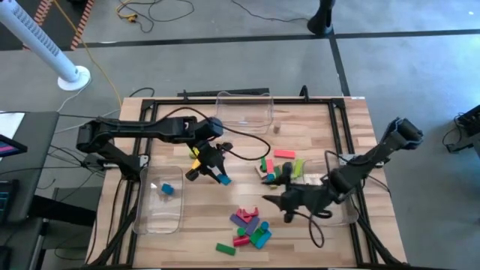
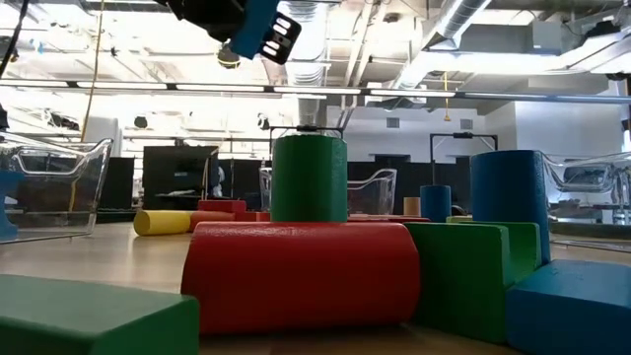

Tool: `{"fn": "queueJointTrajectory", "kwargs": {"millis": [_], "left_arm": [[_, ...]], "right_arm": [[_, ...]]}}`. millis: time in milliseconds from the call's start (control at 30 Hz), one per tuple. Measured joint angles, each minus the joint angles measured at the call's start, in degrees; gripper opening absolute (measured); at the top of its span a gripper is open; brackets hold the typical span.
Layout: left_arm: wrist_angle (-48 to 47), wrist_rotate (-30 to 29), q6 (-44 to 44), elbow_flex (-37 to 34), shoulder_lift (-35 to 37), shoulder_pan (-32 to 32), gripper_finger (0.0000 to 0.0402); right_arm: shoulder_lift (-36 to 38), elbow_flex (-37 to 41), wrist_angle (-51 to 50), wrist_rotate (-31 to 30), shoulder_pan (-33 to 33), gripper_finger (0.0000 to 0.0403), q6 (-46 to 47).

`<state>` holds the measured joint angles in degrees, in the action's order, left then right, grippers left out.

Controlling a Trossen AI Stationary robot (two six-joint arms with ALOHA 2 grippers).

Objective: Sort blocks by size
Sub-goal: Put the light blue rectangular block into the top transparent bin

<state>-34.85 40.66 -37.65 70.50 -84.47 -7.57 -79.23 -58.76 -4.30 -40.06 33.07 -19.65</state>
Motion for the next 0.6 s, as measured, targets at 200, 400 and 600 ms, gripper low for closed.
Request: {"fn": "queueJointTrajectory", "kwargs": {"millis": [200, 400, 600], "left_arm": [[0.0, 0.5, 0.0, 0.0, 0.0, 0.0, 0.0099], [0.0, 1.2, 0.4, 0.0, 0.0, 0.0, 0.0099], [0.0, 1.3, 0.9, 0.0, 0.0, 0.0, 0.0099]], "right_arm": [[-5.5, -0.4, 11.1, 6.2, -4.9, 0.0240, -10.2], [-10.1, -4.8, 11.4, 10.5, -9.2, 0.0240, -11.2], [-14.2, -8.9, 11.3, 11.1, -10.9, 0.0240, -13.9]]}}
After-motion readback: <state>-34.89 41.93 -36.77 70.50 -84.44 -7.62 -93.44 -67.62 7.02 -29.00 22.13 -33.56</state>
